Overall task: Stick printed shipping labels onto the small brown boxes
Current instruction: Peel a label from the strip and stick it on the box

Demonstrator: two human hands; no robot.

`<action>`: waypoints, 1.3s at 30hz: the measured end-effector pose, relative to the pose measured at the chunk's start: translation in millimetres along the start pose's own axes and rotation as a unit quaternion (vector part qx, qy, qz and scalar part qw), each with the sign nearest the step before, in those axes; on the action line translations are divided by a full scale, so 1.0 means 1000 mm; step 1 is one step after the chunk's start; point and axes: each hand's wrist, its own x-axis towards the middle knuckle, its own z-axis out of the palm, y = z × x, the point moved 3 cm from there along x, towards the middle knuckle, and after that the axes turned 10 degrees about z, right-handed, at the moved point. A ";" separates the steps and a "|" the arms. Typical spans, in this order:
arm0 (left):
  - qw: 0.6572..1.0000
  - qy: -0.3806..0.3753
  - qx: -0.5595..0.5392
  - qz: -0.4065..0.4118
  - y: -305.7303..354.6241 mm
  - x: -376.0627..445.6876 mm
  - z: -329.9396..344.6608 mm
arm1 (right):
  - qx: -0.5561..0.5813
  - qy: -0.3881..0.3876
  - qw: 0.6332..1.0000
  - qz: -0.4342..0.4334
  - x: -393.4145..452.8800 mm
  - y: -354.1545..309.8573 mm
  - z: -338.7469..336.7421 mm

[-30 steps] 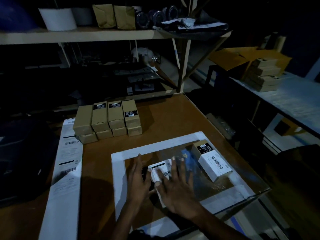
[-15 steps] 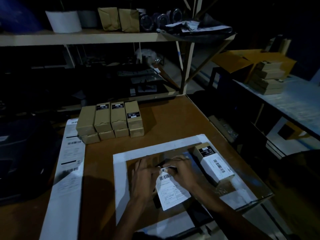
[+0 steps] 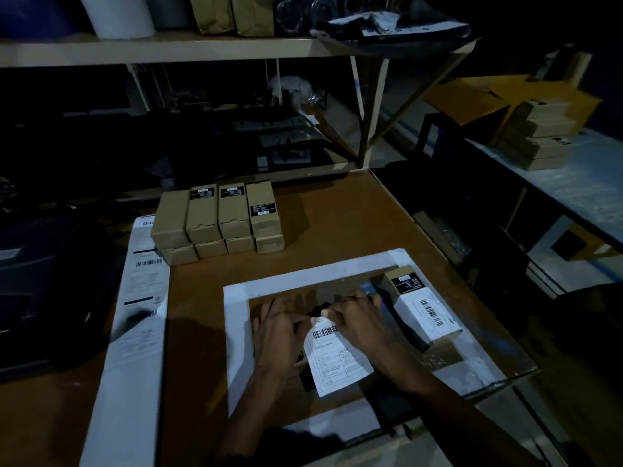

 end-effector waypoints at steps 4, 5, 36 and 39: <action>1.000 0.003 0.024 -0.014 0.001 0.000 -0.005 | -0.028 0.006 0.999 0.028 0.001 0.006 -0.011; 0.999 0.008 0.028 -0.023 -0.001 0.000 -0.004 | -0.033 0.004 0.999 0.029 0.000 0.002 -0.012; 0.983 -0.054 -0.164 -0.065 -0.005 0.003 -0.006 | -0.034 -0.050 0.995 0.083 0.001 -0.017 -0.014; 0.982 -0.056 -0.174 -0.052 -0.003 0.004 -0.009 | -0.006 -0.036 0.998 0.052 -0.005 -0.030 -0.001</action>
